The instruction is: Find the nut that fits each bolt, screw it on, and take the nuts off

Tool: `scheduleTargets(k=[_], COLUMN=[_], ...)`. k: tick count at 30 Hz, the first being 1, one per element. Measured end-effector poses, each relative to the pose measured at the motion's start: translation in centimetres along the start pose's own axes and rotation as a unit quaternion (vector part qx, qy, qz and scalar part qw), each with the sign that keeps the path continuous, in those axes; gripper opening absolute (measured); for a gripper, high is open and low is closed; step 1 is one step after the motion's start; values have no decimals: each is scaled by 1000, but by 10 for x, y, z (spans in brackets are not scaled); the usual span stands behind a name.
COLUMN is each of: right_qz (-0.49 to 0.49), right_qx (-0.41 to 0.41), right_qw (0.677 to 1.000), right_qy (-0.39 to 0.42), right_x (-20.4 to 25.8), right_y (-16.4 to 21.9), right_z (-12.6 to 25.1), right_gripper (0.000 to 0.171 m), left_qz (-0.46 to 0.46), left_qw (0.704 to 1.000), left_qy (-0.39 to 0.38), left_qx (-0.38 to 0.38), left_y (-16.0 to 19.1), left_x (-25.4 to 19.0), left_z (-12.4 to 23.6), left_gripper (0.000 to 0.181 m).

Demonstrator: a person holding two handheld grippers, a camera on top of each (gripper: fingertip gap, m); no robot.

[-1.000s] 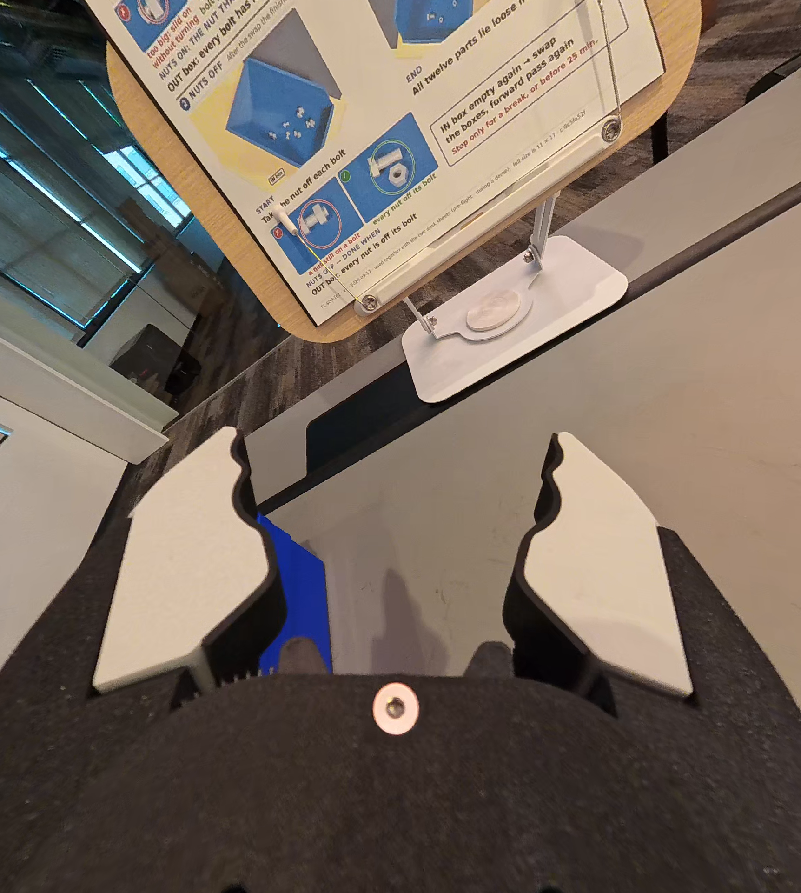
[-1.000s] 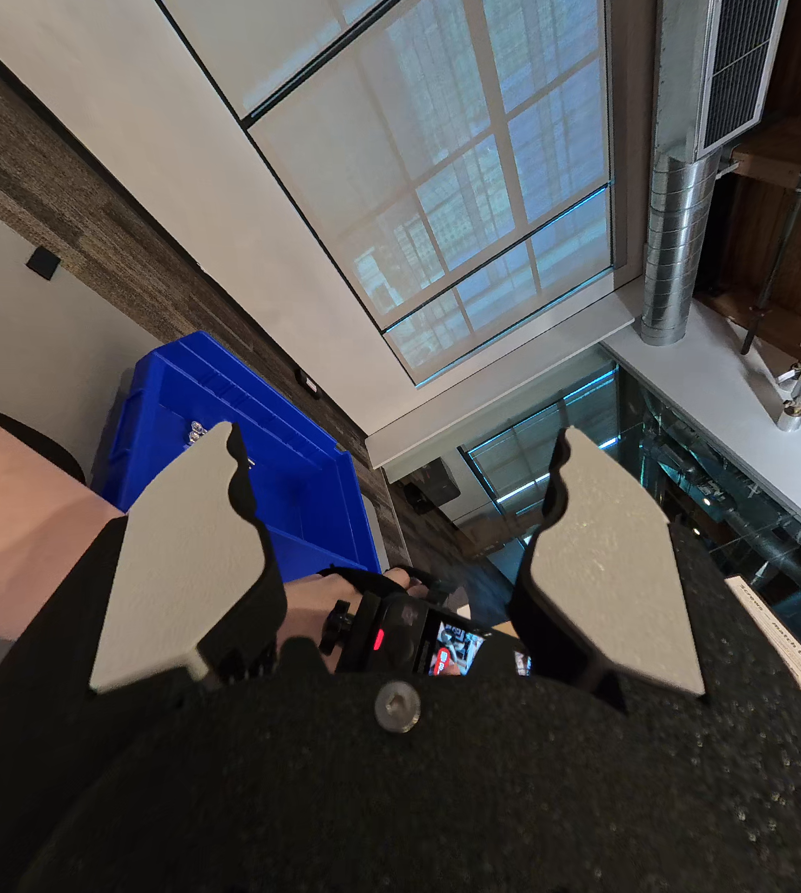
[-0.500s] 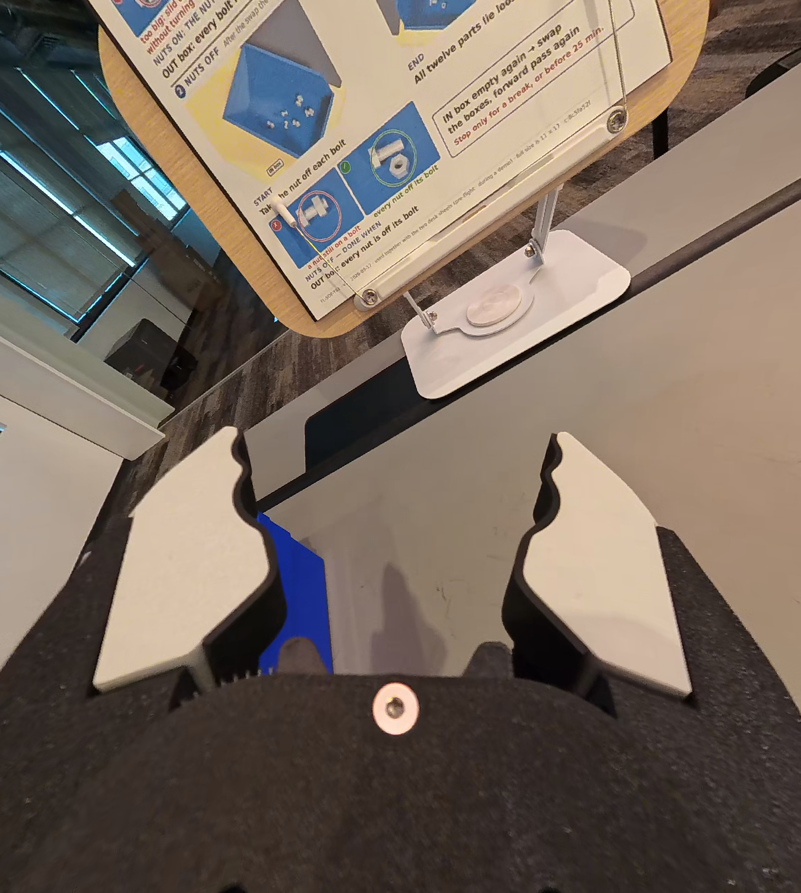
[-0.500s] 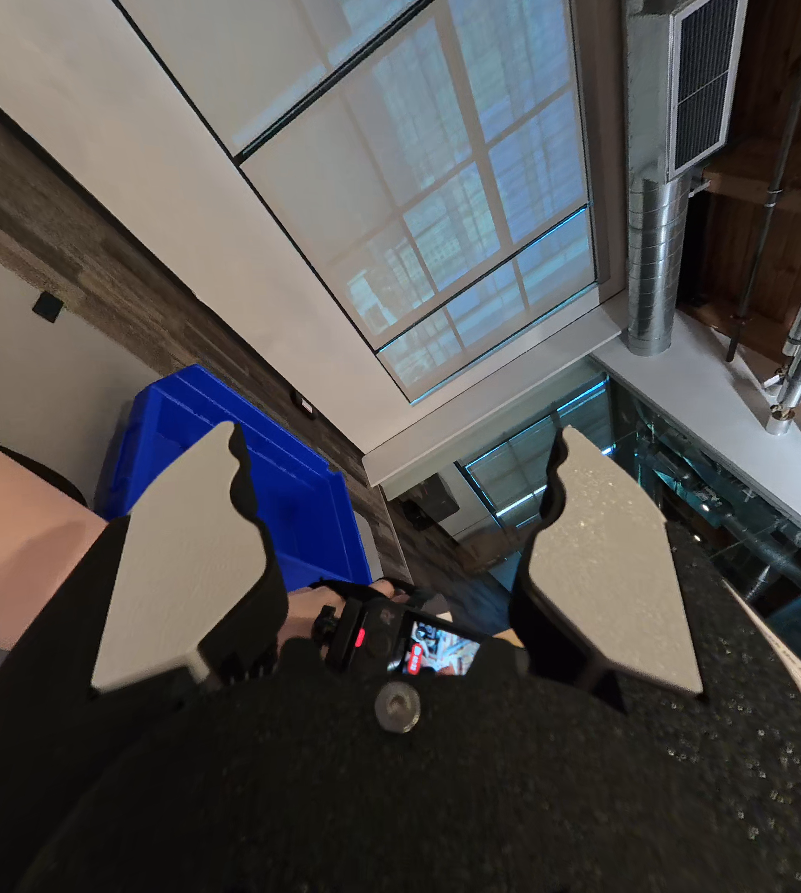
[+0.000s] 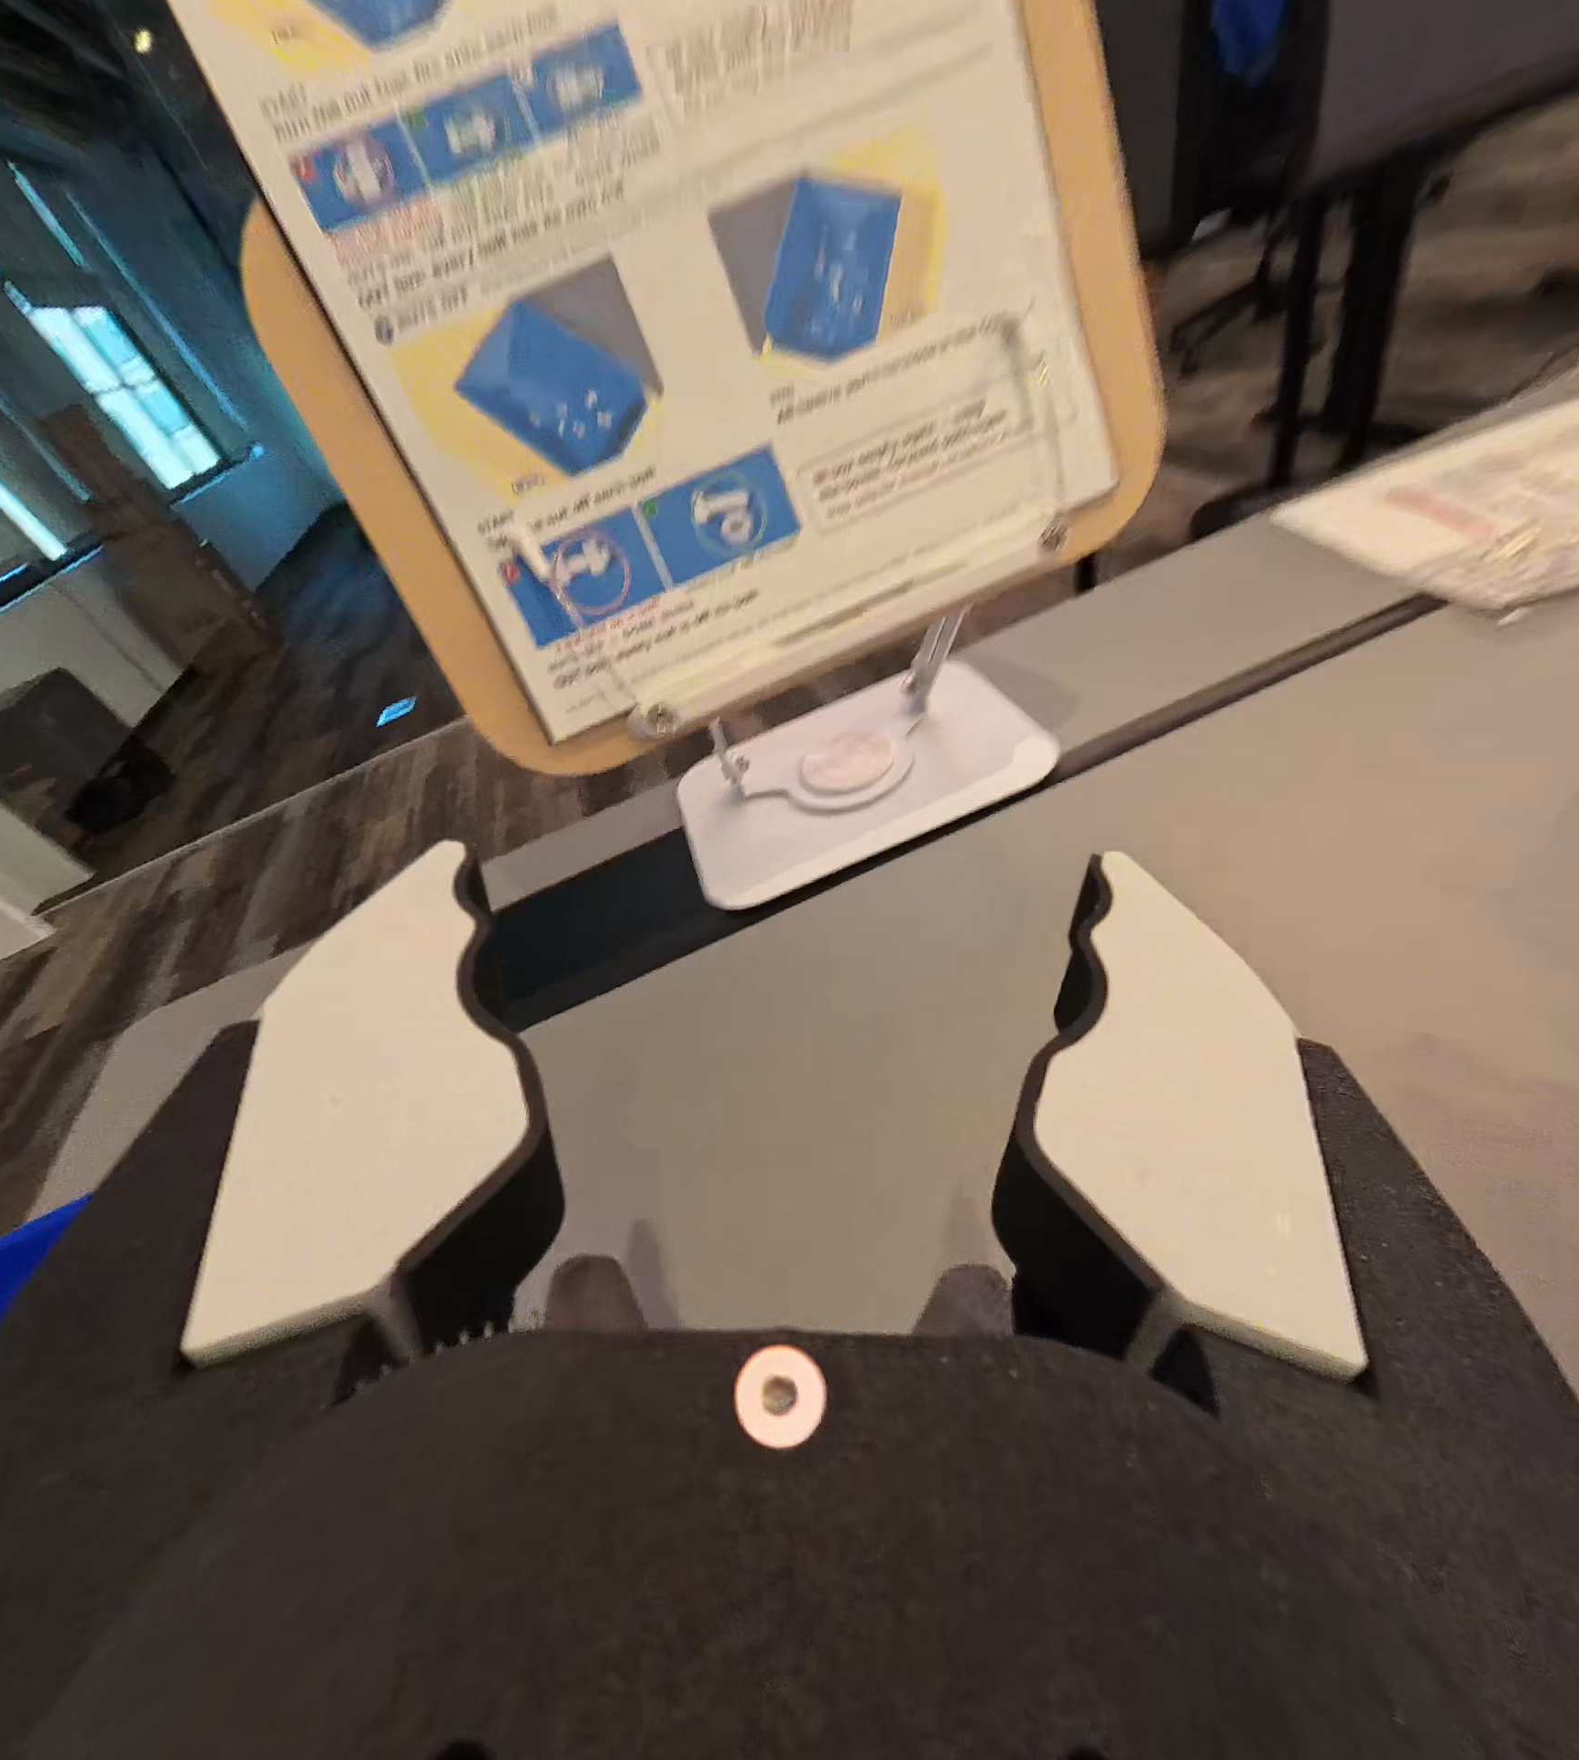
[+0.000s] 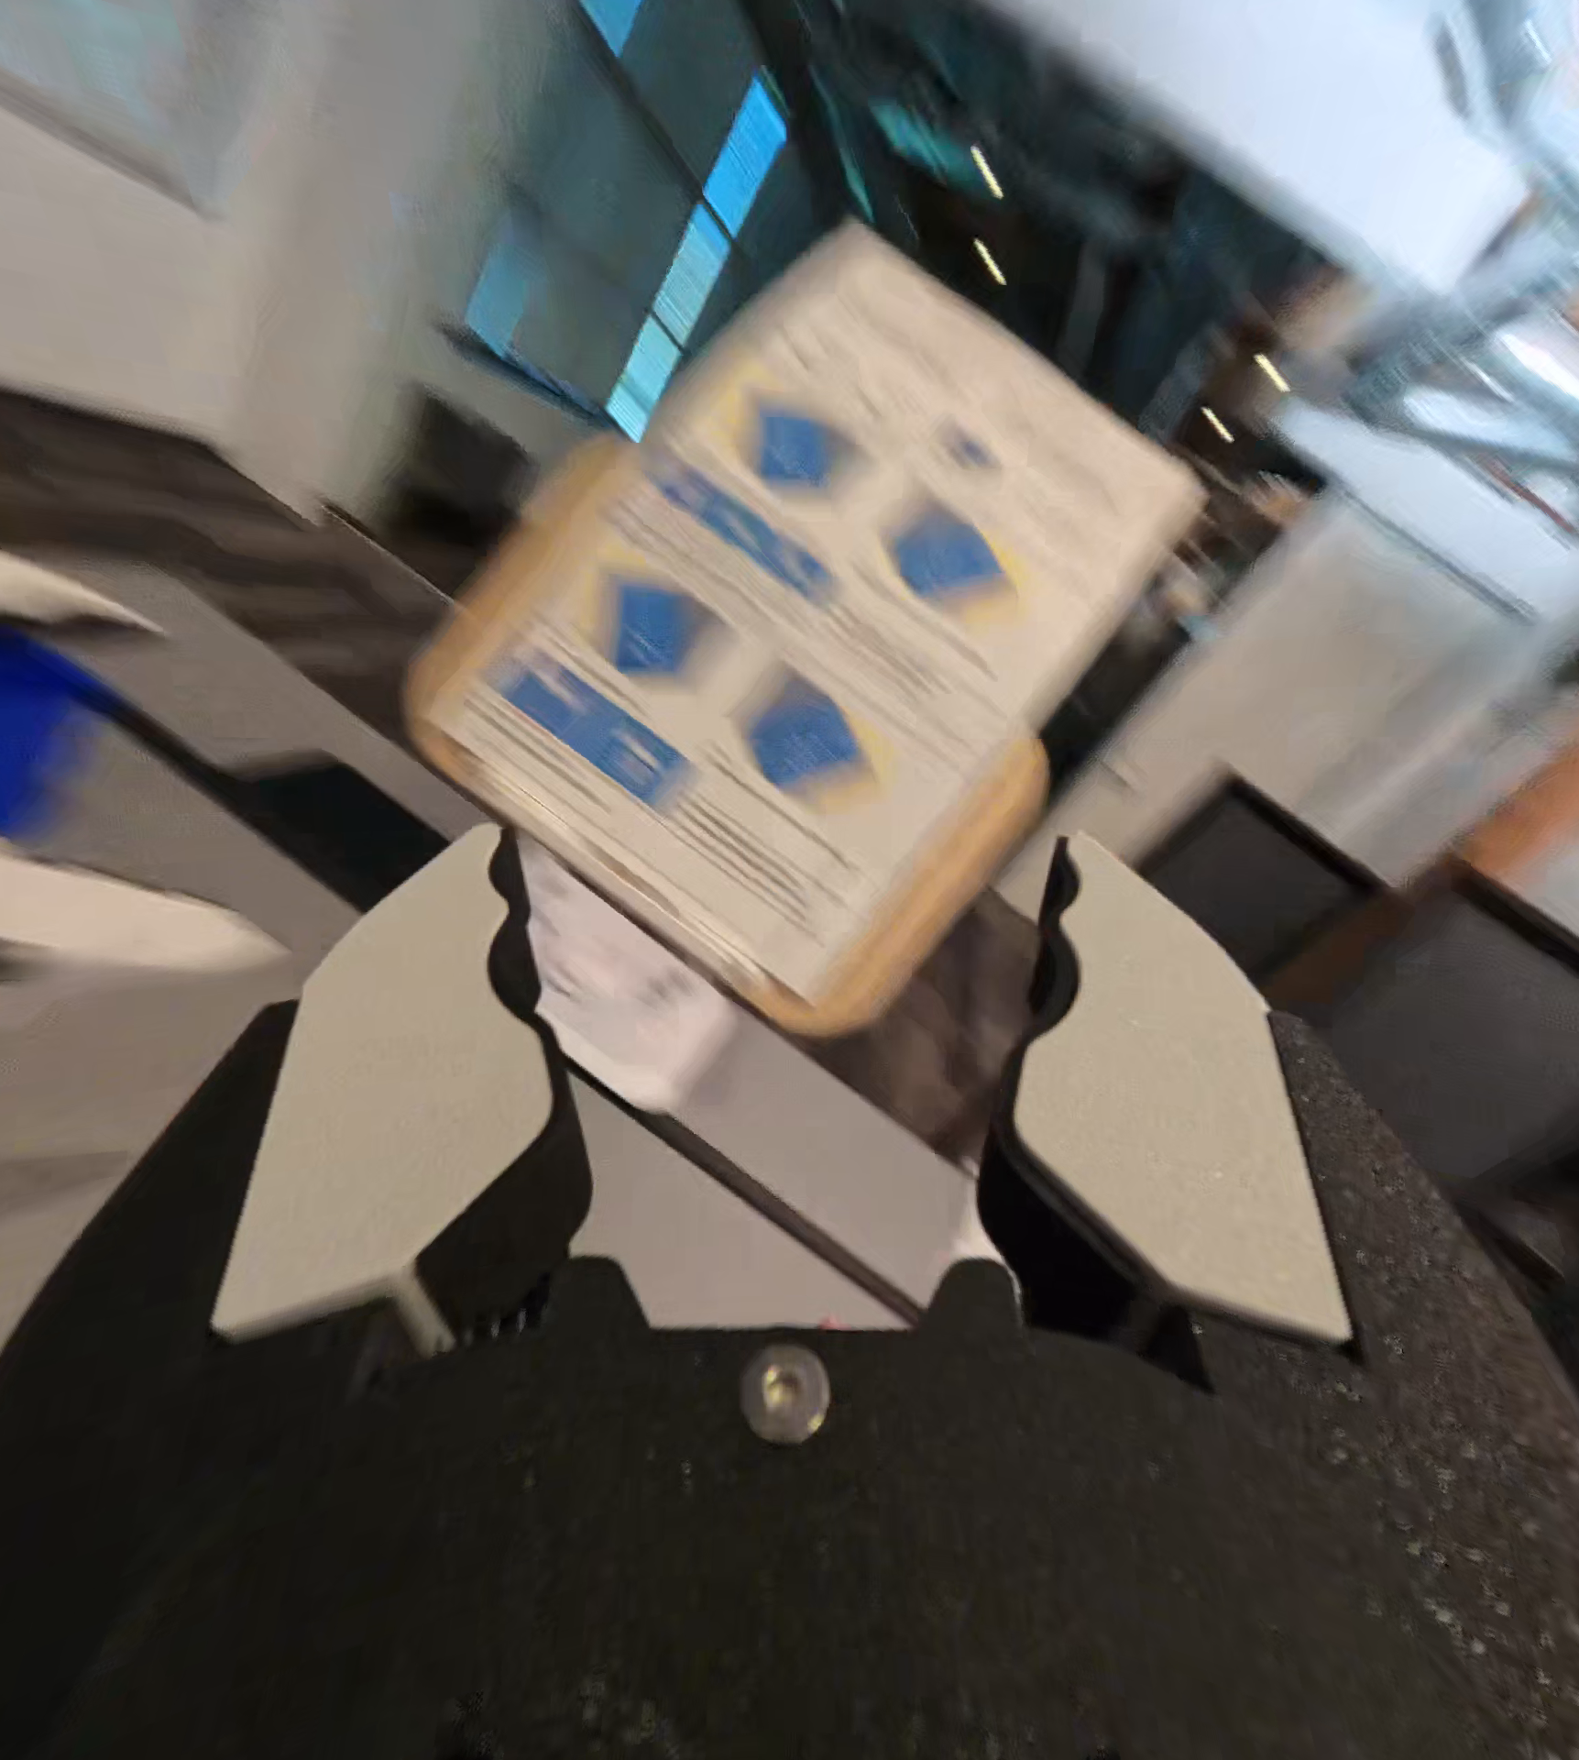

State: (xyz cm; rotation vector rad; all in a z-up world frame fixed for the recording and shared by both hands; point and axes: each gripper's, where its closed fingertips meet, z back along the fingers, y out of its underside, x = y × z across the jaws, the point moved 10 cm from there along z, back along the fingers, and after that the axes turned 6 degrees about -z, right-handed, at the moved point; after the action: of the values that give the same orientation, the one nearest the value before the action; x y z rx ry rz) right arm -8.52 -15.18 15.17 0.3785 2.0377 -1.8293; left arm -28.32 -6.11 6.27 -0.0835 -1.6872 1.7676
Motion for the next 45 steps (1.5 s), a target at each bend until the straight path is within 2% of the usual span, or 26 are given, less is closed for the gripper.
scheduleTargets(k=[2,5,6,8,10,14,17,22,34,45], right_qz=[17,38,54,67,77,162,144,164,227,230], right_qx=[86,196,219,240,242,259,246,287,298,299], right_qw=[994,975,969,964,965,951,958,943,926,925], right_qy=[66,94,96,89,64,36,9,-33,-36,-47], right_x=[-33,-53,-52,-38,-11,32,49,82,108,114], right_y=[40,92,104,123,138,144,136,149,150,148], right_z=[-16,-32,-35,-39,-42,-46,-43,-45,-43,-41], right_gripper=[105,110,110,108,107,108,104,104,104,104], left_qz=[24,42,50,82,106,71,10,-63,-81,-98], left_qw=[997,975,957,895,837,809,802,789,803,815], left_qy=[41,121,151,207,254,301,286,242,256,258], left_qx=[-55,-182,-244,-387,-473,-500,-525,-561,-533,-510], left_y=[-13,-38,-48,-58,-61,-63,-58,-53,-51,-48], left_x=[-12,-42,-53,-71,-85,-111,-127,-138,-147,-151], left_z=[12,40,53,84,104,121,130,140,134,125], left_gripper=[115,119,122,119,121,128,128,122,122,122])
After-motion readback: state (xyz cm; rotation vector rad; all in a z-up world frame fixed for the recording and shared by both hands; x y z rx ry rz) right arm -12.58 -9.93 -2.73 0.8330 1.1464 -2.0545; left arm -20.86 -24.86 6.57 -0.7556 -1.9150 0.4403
